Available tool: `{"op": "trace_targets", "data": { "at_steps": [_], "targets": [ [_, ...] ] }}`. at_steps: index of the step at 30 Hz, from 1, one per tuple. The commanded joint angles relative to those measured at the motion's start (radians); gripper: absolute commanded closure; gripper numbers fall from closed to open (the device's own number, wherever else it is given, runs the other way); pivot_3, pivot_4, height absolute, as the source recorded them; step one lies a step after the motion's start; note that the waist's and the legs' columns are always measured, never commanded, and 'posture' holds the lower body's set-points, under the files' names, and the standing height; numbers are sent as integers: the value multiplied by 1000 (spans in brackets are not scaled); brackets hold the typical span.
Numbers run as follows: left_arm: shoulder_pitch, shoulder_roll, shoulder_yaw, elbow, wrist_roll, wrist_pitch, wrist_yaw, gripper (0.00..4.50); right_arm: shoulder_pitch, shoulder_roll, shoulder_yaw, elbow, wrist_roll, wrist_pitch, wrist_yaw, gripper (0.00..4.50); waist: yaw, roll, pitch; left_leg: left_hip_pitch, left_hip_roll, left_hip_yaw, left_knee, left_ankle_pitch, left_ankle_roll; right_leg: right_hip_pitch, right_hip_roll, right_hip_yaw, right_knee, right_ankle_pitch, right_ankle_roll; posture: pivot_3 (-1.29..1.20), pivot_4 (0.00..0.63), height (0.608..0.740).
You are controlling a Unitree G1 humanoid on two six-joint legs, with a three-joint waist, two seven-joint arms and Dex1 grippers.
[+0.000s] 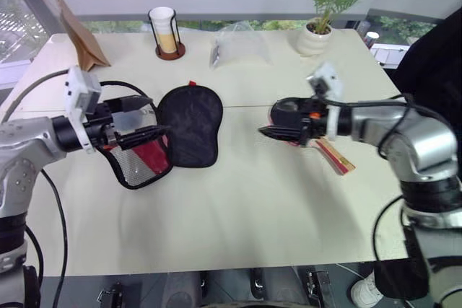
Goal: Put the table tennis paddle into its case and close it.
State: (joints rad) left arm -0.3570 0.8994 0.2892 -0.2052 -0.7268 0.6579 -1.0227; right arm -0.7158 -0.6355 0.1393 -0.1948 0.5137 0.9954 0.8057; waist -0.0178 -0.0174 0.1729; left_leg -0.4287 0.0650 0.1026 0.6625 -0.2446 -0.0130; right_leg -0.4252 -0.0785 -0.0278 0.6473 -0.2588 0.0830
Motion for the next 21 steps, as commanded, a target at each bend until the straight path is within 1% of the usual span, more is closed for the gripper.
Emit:
{"op": "trace_targets", "data": {
  "at_steps": [1,2,4,9,14,21],
  "targets": [
    [-25,14,7,3,17,-30,-8,0,-35,80,113,45,-88,23,-91,54,2,0,0,0,0,1,0,0,0,0,0,0,0,0,0,0,150,734],
    [-28,13,4,5,20,-32,-9,0,-41,99,134,60,-106,27,-107,54,3,0,0,-1,0,1,0,0,0,0,-1,0,0,0,0,0,150,734],
    [-27,13,7,1,24,-33,-6,0,-50,171,164,110,-132,29,-148,54,3,0,0,-3,-1,1,0,0,0,-2,-2,0,0,0,0,0,150,734],
    [-7,20,29,-13,26,-30,4,0,-96,318,170,259,-181,39,-225,54,0,0,0,-5,-1,1,1,0,0,-3,-1,-1,0,1,2,0,150,734],
    [11,21,41,-31,25,-28,12,0,-134,405,177,354,-206,24,-237,54,-1,0,0,-5,-1,1,1,0,0,-3,-1,-1,1,2,4,0,150,734],
    [38,25,59,-59,24,-26,31,0,-167,484,188,483,-249,-18,-242,54,-4,0,0,-5,-1,1,1,0,0,-3,0,-2,1,2,4,0,150,734]
  ]
}}
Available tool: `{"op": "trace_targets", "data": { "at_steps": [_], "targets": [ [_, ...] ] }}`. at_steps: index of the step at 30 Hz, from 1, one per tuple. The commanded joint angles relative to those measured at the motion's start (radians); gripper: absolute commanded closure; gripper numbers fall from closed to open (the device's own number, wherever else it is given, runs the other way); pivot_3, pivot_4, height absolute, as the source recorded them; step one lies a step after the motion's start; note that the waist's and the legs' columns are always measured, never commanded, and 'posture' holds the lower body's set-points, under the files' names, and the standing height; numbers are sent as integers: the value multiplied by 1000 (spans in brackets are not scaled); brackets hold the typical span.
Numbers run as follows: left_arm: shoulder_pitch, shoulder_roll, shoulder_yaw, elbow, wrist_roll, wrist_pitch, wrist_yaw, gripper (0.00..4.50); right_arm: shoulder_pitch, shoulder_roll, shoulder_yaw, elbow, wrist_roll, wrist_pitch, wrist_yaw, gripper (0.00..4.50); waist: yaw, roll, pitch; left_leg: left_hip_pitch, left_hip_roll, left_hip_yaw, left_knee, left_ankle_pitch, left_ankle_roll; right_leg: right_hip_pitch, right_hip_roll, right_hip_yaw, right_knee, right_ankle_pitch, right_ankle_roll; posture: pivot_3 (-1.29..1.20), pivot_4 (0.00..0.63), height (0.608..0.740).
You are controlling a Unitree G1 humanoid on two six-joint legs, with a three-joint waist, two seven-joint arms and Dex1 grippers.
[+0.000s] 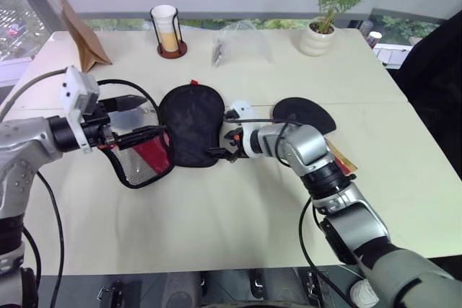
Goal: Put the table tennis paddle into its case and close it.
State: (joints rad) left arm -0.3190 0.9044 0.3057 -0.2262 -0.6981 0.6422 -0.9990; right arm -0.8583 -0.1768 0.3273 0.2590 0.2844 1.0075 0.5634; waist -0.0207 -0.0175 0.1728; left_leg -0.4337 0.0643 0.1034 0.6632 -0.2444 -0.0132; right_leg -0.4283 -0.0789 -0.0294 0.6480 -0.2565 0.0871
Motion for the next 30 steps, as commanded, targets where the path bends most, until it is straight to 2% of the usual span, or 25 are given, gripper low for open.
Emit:
{"op": "trace_targets", "data": {
  "at_steps": [1,9,10,12,13,19,20,25,30],
  "targets": [
    [3,20,46,-42,-5,-10,10,0,-29,35,1,48,-27,-40,1,54,-1,0,0,0,0,0,0,0,0,0,0,0,0,0,0,0,150,734],
    [42,21,77,-81,-11,-2,31,0,-32,87,72,142,-108,-141,47,54,-25,-1,-1,0,0,-1,0,0,0,0,0,0,1,0,0,0,150,734],
    [46,22,81,-84,-11,-2,33,0,-28,91,85,148,-122,-154,50,282,-27,-1,-1,0,0,-1,0,0,0,0,0,0,1,0,0,0,150,734],
    [51,22,86,-91,-12,0,39,0,-20,91,107,163,-153,-189,54,808,-31,-1,-1,1,1,0,0,0,-1,0,0,0,1,0,0,0,150,734],
    [53,22,88,-95,-12,1,42,0,-16,92,111,169,-164,-200,55,1222,-31,-1,-1,1,1,0,0,0,-1,0,1,0,1,0,0,0,150,734],
    [61,18,95,-108,-14,3,54,0,7,82,121,166,-213,-229,70,4127,-38,-2,-1,1,1,0,-1,0,-1,0,1,0,1,0,0,0,150,734],
    [61,17,94,-108,-12,1,55,0,11,81,119,162,-217,-225,72,4470,-38,-2,-1,1,1,0,-1,0,-1,0,1,0,1,0,0,0,150,734],
    [53,15,85,-100,-5,-7,56,0,35,55,76,78,-217,-167,56,4470,-37,-2,-1,2,1,0,-1,0,-1,1,0,0,1,0,0,0,150,734],
    [34,15,69,-81,2,-14,50,0,96,-43,7,-158,-176,-23,71,4470,-14,-1,-1,2,0,0,-1,0,-1,1,-1,0,0,-1,-1,0,150,734]
  ]
}}
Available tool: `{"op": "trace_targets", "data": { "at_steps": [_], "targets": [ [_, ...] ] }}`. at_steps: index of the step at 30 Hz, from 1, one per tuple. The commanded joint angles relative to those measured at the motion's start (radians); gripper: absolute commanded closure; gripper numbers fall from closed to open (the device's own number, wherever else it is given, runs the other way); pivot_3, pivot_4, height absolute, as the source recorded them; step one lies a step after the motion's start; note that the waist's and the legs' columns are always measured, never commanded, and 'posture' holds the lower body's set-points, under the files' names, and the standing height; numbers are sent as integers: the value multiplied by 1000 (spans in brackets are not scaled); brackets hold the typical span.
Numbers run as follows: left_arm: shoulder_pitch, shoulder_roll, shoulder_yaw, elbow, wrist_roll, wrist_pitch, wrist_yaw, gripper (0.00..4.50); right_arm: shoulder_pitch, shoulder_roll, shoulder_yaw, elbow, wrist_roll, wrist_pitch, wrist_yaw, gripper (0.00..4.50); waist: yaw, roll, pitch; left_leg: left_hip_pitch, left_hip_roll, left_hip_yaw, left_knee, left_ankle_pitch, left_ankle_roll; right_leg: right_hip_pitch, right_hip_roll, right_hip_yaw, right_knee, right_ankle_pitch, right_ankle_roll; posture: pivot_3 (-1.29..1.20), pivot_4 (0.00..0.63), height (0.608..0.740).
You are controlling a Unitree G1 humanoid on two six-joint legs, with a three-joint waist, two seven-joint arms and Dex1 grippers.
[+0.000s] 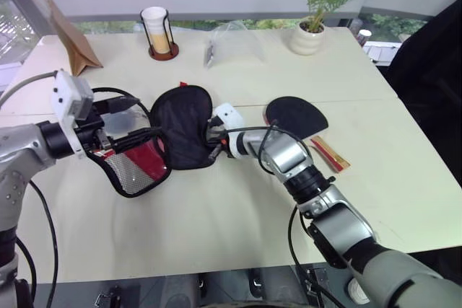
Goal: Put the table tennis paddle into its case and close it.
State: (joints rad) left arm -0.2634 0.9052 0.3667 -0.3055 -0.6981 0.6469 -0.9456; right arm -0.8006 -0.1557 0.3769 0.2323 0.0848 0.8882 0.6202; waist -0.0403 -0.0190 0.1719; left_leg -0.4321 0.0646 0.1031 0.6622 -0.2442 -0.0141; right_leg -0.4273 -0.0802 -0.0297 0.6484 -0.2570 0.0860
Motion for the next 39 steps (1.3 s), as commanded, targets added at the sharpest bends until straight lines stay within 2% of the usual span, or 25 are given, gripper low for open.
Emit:
{"op": "trace_targets", "data": {
  "at_steps": [1,8,22,28,34,39],
  "targets": [
    [-27,13,2,3,4,-21,-6,0,56,-92,-52,-181,33,126,20,4470,7,0,0,0,0,0,0,0,0,0,-1,0,0,-1,-2,0,150,734],
    [-71,1,-43,37,22,-39,-25,0,169,-265,-90,-444,98,261,50,4470,11,0,0,-1,-1,0,0,0,0,-1,0,0,-1,-1,-3,0,150,734],
    [-109,-9,-88,70,44,-69,-49,0,318,-477,-133,-609,187,296,88,4470,7,0,0,-1,0,0,0,0,0,-1,0,0,-2,-1,-3,0,150,734],
    [-104,-12,-87,68,48,-72,-56,0,353,-532,-159,-643,212,288,93,4470,23,0,0,-1,-1,0,0,0,0,-1,0,0,-2,-2,-3,0,150,734],
    [-97,-21,-92,62,53,-76,-56,0,369,-503,-218,-652,276,348,74,4470,28,0,0,-1,0,0,0,0,0,-1,0,0,-2,-2,-3,0,150,734],
    [-102,-29,-102,63,59,-78,-58,0,378,-501,-205,-639,276,328,48,4470,27,0,0,-1,0,0,0,0,0,-1,1,0,-2,-2,-3,0,150,734]
  ]
}}
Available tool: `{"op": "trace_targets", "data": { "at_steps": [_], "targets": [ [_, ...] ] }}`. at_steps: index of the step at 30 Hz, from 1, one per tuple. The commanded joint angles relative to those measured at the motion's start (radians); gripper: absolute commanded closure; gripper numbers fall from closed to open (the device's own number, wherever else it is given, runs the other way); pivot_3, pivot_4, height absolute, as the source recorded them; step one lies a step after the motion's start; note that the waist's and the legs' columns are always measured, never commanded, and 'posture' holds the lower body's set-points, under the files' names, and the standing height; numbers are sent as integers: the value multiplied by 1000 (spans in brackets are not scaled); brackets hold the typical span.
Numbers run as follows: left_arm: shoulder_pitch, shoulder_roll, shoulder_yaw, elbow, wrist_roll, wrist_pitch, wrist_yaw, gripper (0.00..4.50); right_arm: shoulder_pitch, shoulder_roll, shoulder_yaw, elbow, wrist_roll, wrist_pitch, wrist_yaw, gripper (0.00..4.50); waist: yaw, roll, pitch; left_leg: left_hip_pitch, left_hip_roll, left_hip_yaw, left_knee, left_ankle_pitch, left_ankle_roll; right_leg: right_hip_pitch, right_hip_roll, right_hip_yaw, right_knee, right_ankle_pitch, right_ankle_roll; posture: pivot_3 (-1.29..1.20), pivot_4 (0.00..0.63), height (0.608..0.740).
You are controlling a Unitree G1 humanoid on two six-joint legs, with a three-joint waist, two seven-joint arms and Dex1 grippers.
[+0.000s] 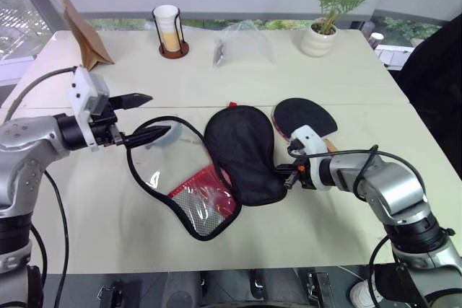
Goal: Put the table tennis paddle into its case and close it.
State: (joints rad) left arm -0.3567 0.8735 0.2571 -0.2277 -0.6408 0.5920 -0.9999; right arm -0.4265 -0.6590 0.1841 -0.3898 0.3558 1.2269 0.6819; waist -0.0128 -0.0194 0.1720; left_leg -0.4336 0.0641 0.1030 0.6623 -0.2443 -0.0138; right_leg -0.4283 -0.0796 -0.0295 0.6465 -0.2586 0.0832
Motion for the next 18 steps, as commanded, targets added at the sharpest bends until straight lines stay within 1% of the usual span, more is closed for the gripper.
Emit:
{"op": "trace_targets", "data": {
  "at_steps": [1,3,6,10,11,13,14,18],
  "targets": [
    [-10,3,7,-14,2,-24,-4,0,1,2,-16,-19,9,-8,-18,4470,0,0,0,0,0,0,0,0,0,0,0,0,0,0,0,0,150,734],
    [-11,3,5,-13,2,-25,-4,0,-3,1,-24,-21,15,-8,-24,4470,0,0,0,0,0,0,0,0,0,0,0,0,0,0,0,0,150,734],
    [-9,1,0,-16,2,-25,-2,0,-9,-1,-47,-25,33,-7,-24,3651,0,0,0,0,0,0,0,0,0,0,0,0,0,0,0,0,150,734],
    [-8,2,0,-20,-1,-23,-2,0,-26,-45,-49,-34,29,-20,-16,1638,0,0,0,0,0,0,0,0,0,0,0,0,0,0,0,0,150,734],
    [-9,1,-1,-19,-1,-22,-1,0,-34,-82,-56,-35,26,-43,7,1246,1,0,0,0,0,0,0,0,0,0,0,0,0,0,0,0,150,734],
    [-10,1,-1,-19,-2,-22,-2,0,-55,-149,-90,-33,35,-71,49,218,2,0,0,0,0,0,0,0,0,0,0,0,0,0,0,0,150,734],
    [-12,0,-3,-17,-1,-22,-3,0,-66,-179,-108,-29,40,-78,64,51,1,0,0,0,0,0,0,0,0,0,0,0,0,0,0,0,150,734],
    [-24,-6,-17,-8,1,-24,-7,0,-103,-240,-178,8,46,-69,68,51,0,0,0,-1,0,0,0,0,0,0,0,0,-1,0,0,0,150,734]
  ]
}}
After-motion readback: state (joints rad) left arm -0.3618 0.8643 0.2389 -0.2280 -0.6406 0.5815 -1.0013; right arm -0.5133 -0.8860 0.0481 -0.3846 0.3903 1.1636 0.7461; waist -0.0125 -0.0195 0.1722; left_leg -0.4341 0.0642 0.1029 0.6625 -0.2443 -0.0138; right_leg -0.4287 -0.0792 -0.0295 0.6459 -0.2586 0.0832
